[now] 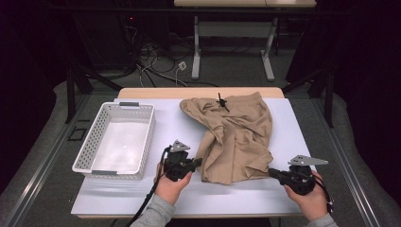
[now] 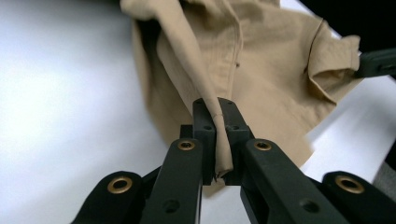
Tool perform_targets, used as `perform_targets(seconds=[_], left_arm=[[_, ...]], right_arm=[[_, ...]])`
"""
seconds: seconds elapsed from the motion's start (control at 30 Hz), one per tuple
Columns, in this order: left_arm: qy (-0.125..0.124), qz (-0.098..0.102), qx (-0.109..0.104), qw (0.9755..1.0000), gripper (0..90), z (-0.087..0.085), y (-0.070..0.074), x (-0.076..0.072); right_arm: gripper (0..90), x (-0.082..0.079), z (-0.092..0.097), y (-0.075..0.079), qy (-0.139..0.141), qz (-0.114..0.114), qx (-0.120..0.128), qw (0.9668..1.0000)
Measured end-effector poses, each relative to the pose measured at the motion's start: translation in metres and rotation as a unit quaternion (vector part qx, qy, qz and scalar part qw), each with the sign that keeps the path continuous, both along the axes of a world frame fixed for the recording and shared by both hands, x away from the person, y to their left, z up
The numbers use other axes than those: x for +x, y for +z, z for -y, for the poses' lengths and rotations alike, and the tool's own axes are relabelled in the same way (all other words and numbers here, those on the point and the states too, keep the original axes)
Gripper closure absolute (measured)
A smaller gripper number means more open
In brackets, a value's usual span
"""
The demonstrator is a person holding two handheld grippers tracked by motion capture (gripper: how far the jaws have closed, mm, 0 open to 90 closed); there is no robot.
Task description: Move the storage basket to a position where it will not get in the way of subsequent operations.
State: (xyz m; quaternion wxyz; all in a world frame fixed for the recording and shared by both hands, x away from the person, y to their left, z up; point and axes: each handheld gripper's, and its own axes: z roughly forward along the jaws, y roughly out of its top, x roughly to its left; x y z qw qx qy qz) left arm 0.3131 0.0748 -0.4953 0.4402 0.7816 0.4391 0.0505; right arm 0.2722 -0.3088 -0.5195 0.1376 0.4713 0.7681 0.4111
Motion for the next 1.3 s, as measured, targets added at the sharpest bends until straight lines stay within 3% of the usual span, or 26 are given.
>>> perform_targets(seconds=[0.17, 0.43, 0.7, 0.83, 1.07, 1.3], left_arm=[[0.018, 0.017, -0.009, 0.9996, 88.6, -0.022, 0.017, -0.006], [0.056, 0.027, -0.019, 0.9979, 88.7, -0.053, 0.028, -0.015], [0.080, 0.002, -0.002, 0.9968, 88.4, -0.068, 0.012, -0.019], [0.079, -0.003, -0.004, 0.9969, 86.2, -0.069, 0.008, -0.021], [0.076, 0.000, -0.019, 0.9969, 70.2, -0.063, 0.014, -0.026], [0.061, 0.008, -0.029, 0.9977, 57.1, -0.044, 0.021, -0.031]], right_arm=[[90.0, -0.005, 0.013, 0.002, -0.012, 0.002, 0.001, 0.9999], [90.0, -0.013, 0.036, 0.008, -0.041, 0.011, 0.003, 0.9991], [90.0, -0.021, 0.049, 0.003, -0.052, -0.001, -0.003, 0.9986], [89.4, -0.023, 0.049, 0.002, -0.051, -0.002, -0.006, 0.9987], [73.1, -0.024, 0.050, 0.007, -0.058, 0.015, 0.013, 0.9981], [61.5, -0.017, 0.044, 0.009, -0.063, 0.011, 0.015, 0.9978]])
